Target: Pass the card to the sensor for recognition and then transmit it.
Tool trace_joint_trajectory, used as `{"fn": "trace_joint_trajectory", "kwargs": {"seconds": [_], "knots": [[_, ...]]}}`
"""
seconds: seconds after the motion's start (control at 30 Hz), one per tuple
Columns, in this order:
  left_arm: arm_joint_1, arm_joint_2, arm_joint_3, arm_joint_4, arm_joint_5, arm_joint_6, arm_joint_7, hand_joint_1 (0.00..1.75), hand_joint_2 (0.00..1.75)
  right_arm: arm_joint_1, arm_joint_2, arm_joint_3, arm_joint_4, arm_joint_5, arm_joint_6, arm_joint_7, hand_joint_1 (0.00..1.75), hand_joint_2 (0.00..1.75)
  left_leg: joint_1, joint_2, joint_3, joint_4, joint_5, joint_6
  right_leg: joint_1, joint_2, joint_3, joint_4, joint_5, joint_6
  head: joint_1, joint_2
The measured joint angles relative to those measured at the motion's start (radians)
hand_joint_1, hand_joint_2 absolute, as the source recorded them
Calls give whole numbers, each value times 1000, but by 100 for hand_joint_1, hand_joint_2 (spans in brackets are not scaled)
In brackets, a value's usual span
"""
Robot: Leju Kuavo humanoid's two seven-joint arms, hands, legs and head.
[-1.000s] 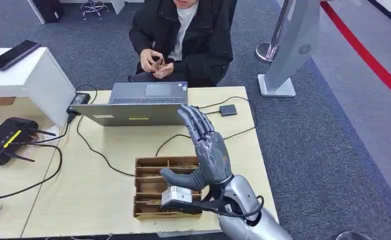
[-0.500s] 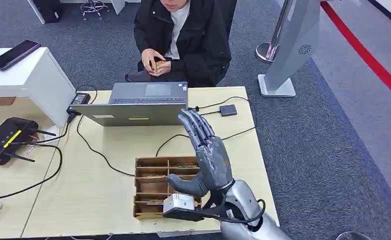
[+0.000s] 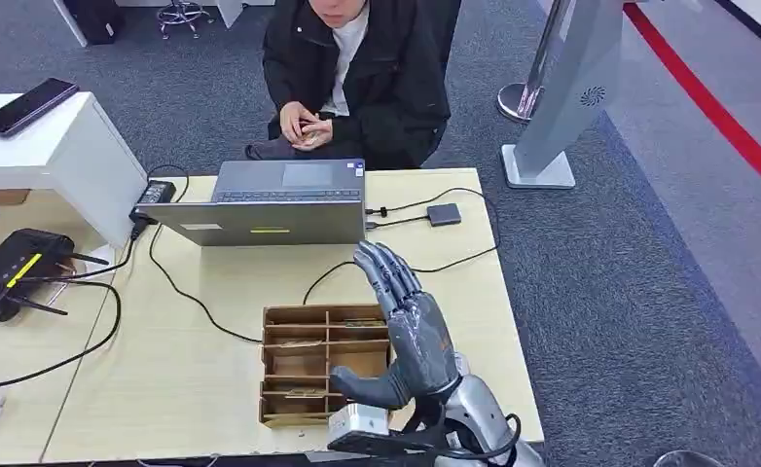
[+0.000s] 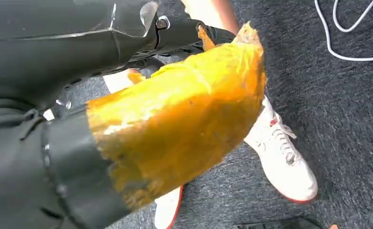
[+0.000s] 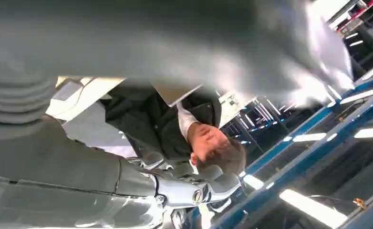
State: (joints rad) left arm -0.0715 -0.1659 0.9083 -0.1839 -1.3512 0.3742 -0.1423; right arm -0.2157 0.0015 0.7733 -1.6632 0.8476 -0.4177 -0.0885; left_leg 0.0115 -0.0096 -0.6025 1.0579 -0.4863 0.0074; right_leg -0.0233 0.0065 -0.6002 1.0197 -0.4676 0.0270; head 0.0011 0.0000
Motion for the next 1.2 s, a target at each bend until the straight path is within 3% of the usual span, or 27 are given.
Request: {"fn": "trace_joint_trajectory", "kwargs": {"seconds": [0.07, 0.1, 0.27, 0.33, 0.6, 1.2], "knots": [[0, 0, 5, 0, 6, 1, 0, 0, 0, 38, -9, 4, 0, -13, -15, -15, 0, 0, 0, 0, 0, 0, 0, 0, 0, 0, 0, 0, -1, 0, 0, 0], [0, 0, 10, 0, 8, 3, 0, 0, 0, 60, -16, 6, 2, -28, -26, -27, 0, 175, 0, 0, 0, 0, 0, 0, 0, 0, 0, 0, -1, 0, 0, 0], [0, -1, 16, 0, 9, 4, 0, 0, 0, 106, -35, 6, 35, -31, -37, -40, 0, 175, 0, 0, 0, 0, 0, 0, 0, 0, 0, 0, -1, -1, 0, 0], [0, -1, 16, 0, 6, 4, 5, 0, 0, 115, -38, 6, 57, 69, -46, 0, 0, 175, 0, 0, 0, 0, 0, 0, 0, 0, 0, 0, -1, -1, 0, 0], [0, -1, 16, 0, 2, 4, 5, 0, 0, 116, -40, 5, 85, 215, -60, 68, 0, 175, 0, 0, 0, 0, 0, 0, 0, 0, 0, 0, -1, -1, 0, 0], [0, -1, 16, 0, -16, 0, 6, 0, 0, 97, -41, 6, 137, 288, -19, 100, 0, 175, 0, 0, 0, 0, 0, 0, 0, 0, 0, 0, -1, -1, 0, 0]]}}
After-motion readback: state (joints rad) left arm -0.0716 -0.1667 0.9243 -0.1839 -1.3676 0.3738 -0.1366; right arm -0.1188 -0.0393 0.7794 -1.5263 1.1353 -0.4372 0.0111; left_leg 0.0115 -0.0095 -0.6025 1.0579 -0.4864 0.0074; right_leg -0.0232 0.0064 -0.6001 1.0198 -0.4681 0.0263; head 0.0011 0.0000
